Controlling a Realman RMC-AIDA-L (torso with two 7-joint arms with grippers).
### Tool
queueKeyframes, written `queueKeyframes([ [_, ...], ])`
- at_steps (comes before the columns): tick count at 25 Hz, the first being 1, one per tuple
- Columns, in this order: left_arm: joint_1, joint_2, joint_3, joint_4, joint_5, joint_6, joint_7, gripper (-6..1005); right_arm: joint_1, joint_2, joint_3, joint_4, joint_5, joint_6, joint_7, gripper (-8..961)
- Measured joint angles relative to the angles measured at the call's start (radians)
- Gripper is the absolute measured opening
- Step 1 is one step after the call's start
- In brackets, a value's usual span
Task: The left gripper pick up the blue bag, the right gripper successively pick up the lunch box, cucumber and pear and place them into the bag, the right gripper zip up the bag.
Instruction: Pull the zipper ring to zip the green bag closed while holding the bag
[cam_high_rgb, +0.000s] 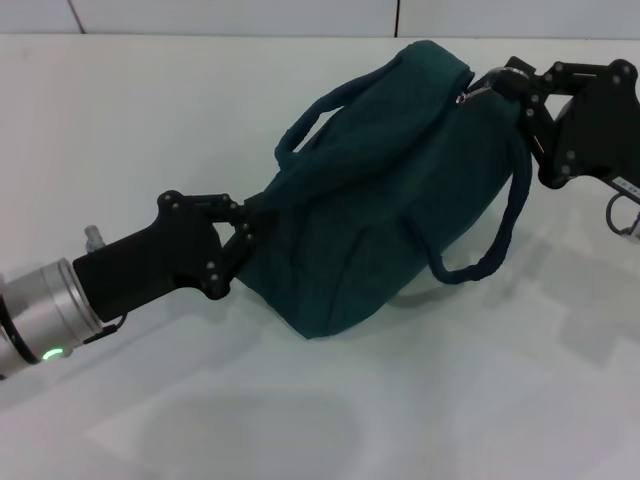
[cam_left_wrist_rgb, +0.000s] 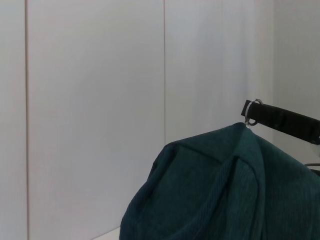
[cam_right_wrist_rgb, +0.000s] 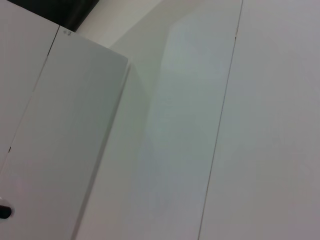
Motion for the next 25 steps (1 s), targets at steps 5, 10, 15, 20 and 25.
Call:
queueKeyframes([
  [5,-0.003,-0.030,0.005,0.035,0.031,-0.001,-0.006,69,0.000,0.003,-0.010,-0.006,0.002,-0.006,-0.001,7],
  [10,0.015,-0.051,-0.032,0.037,0.006,0.002,-0.004,119,0.001,0.004,-0.011,-0.008,0.001,-0.019,0.002,7],
  [15,0.032,-0.068,-0.075,0.039,-0.023,0.064,-0.025,242,0.006,0.005,-0.011,-0.009,-0.003,-0.020,0.000,7],
  [20,0.004,-0.076,-0.077,0.029,-0.031,0.080,-0.064,359,0.010,0.005,-0.011,-0.009,-0.006,-0.018,-0.001,6],
  [25,-0.057,-0.082,-0.073,0.007,-0.033,0.072,-0.060,550,0.012,0.005,-0.013,-0.010,-0.008,-0.013,-0.001,6],
])
